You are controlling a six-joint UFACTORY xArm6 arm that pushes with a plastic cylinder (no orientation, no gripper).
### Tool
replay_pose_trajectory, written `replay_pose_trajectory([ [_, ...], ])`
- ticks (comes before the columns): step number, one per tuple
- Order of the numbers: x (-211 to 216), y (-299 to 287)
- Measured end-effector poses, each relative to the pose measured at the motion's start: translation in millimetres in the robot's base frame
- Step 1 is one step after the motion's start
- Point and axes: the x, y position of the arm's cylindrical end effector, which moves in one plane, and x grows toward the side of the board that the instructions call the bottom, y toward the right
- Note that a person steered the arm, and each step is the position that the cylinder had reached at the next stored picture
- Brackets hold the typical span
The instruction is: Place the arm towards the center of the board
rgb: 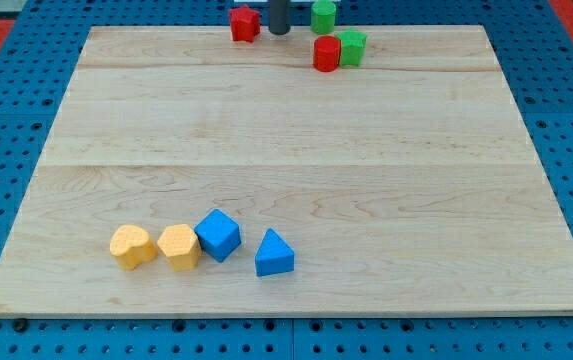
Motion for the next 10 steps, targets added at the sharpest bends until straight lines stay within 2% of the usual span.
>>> replay_pose_trajectory([
  [2, -1, -129],
  [3, 25, -169],
  [4, 54, -186],
  [6, 129, -163],
  [8, 143, -139],
  [9, 184, -94],
  [10, 204, -39],
])
